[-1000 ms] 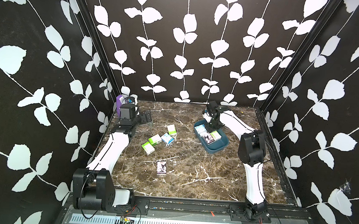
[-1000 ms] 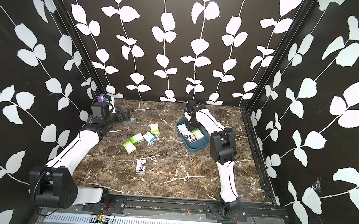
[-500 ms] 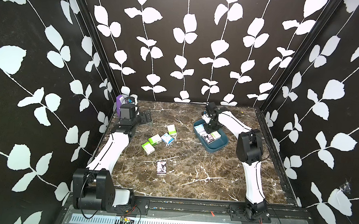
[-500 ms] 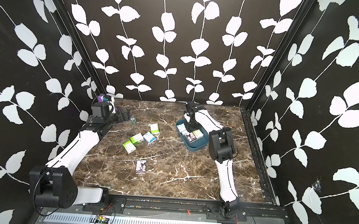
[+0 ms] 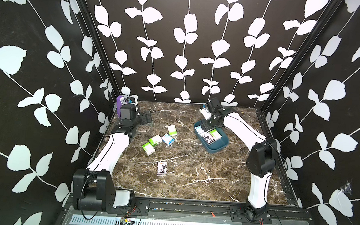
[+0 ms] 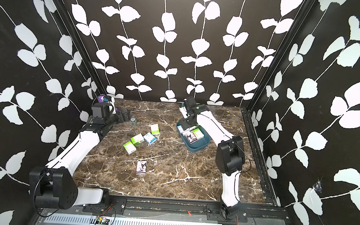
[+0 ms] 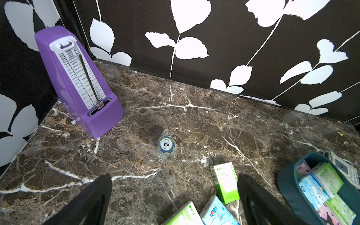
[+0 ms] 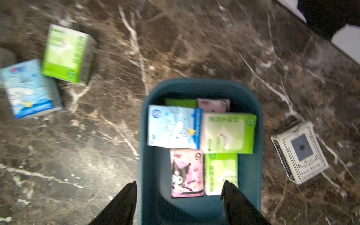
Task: Put the pocket tissues into the storage box
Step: Adjust the pocket tissues in the storage box, then pick up the pocket tissues from the center of the board.
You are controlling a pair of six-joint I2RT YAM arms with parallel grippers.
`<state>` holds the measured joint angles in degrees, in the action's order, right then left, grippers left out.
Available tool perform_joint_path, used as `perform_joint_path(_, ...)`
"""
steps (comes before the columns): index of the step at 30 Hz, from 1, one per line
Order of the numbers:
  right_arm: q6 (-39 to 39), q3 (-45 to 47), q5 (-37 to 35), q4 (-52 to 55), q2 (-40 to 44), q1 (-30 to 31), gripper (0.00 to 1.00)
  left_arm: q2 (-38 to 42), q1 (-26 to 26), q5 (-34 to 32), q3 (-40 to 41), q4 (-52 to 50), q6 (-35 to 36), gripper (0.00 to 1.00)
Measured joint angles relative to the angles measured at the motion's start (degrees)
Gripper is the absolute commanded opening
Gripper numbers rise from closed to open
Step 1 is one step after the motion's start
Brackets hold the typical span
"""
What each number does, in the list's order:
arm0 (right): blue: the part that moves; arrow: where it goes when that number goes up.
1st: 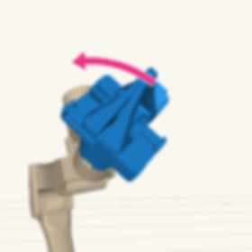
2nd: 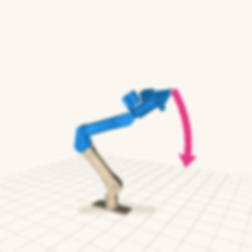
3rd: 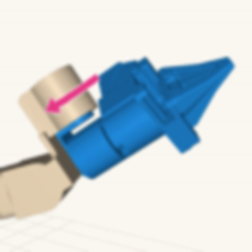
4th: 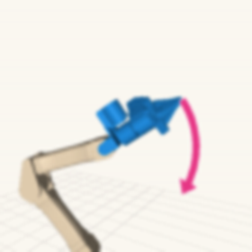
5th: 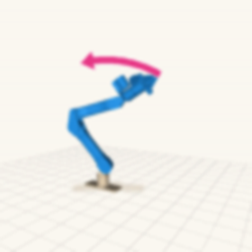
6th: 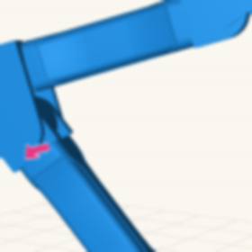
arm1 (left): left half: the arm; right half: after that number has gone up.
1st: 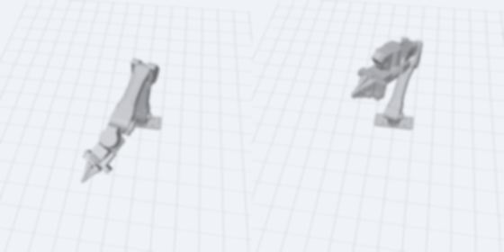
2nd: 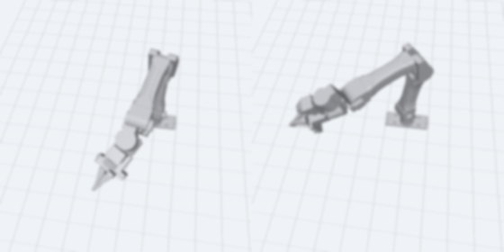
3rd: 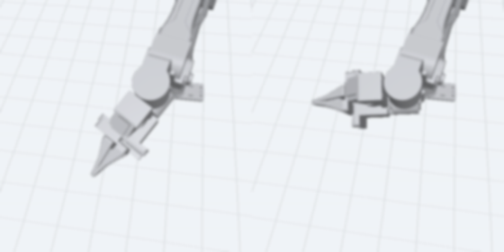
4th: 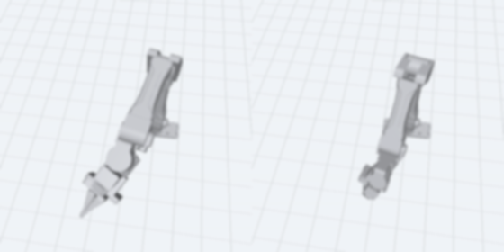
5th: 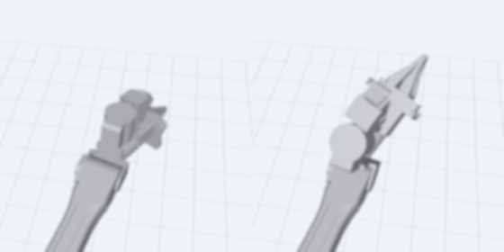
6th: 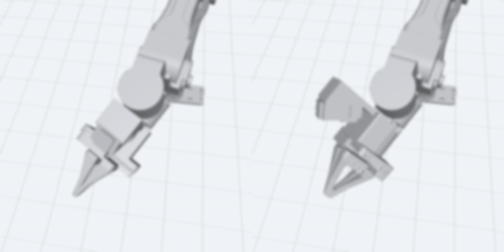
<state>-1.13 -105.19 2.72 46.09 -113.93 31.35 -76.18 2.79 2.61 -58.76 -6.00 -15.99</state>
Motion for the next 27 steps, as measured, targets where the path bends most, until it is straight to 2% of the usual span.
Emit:
perform_joint_path(4, 1.5, -0.2, 3.3, -4.7, -2.1, 6.2, 0.79, 0.0, 0.0, 0.0, 0.0, 0.0, -0.5, 0.99)
perform_joint_path(8, 3.0, -2.6, 6.4, -6.6, -8.2, 10.2, 0.83, 0.0, 0.0, -0.1, 0.0, 0.0, -0.5, 0.99)
perform_joint_path(13, 4.6, -6.0, 8.8, -8.0, -15.2, 12.0, 0.87, 0.0, -0.3, -0.1, 0.0, -0.1, -0.5, 0.99)
perform_joint_path(20, 5.6, -12.1, 10.3, -8.1, -20.7, 13.8, 0.91, 0.0, -1.0, -0.1, 0.0, -0.1, -0.5, 0.99)
perform_joint_path(27, 5.4, -21.7, 10.7, -6.3, -26.8, 15.4, 0.93, 0.0, -1.0, -0.1, 0.0, -0.1, -0.1, 0.99)
